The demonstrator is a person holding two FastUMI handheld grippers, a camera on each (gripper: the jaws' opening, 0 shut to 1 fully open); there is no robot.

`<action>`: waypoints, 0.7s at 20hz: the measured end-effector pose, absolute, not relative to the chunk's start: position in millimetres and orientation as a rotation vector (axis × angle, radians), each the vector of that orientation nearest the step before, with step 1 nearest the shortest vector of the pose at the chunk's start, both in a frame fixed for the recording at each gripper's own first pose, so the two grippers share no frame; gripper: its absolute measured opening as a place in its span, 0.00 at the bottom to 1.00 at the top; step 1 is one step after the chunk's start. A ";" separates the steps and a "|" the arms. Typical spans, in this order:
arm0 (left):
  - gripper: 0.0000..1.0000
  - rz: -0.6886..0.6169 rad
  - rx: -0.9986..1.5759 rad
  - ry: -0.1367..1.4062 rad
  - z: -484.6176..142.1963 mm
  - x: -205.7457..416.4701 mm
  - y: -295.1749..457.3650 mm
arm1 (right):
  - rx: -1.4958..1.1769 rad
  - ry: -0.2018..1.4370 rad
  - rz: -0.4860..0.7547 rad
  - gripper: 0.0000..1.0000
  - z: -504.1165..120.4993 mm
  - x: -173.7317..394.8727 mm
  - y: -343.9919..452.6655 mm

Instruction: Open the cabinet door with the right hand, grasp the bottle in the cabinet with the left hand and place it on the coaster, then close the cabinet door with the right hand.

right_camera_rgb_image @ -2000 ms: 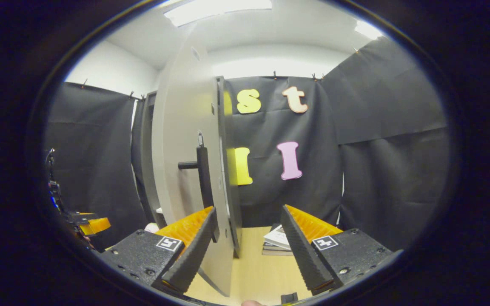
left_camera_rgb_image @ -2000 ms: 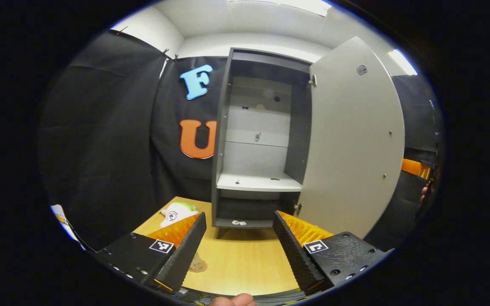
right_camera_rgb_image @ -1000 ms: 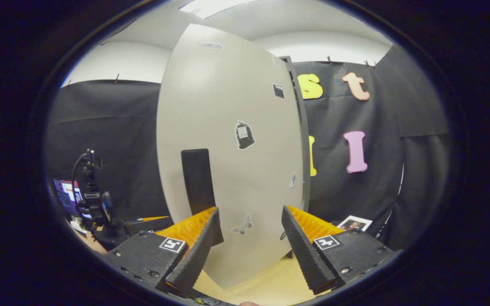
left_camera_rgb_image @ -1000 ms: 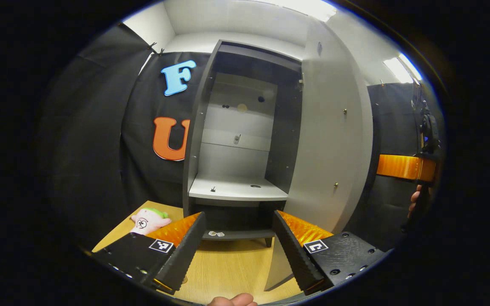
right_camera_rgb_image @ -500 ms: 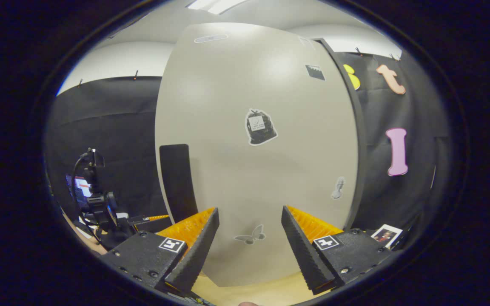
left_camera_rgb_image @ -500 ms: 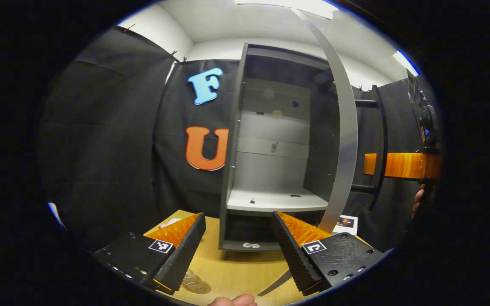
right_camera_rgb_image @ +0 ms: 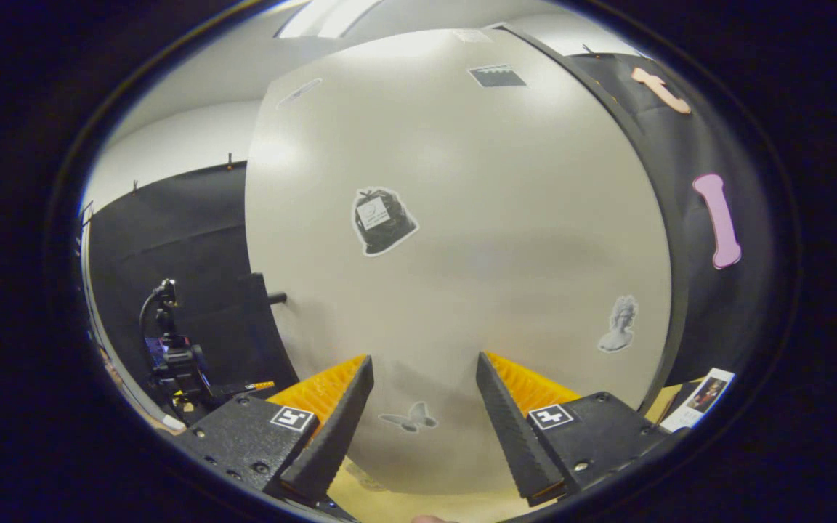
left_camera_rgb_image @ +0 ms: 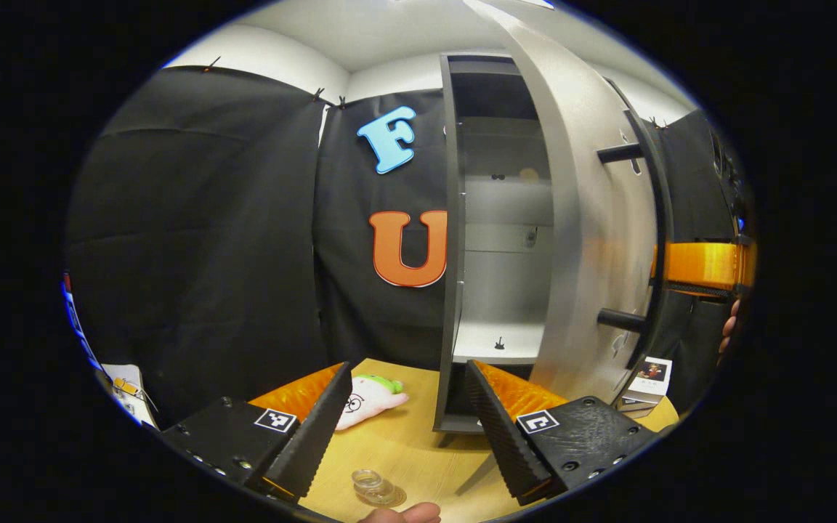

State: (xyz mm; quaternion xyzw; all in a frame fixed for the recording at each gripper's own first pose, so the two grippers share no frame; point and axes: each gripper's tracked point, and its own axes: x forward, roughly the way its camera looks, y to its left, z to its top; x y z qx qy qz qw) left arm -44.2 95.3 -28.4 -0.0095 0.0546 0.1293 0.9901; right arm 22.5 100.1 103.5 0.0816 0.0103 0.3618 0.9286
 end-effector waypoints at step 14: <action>0.95 0.210 -0.015 0.071 -20.0 -96.0 58.6 | 0.132 0.000 0.731 0.91 105.0 54.5 108.9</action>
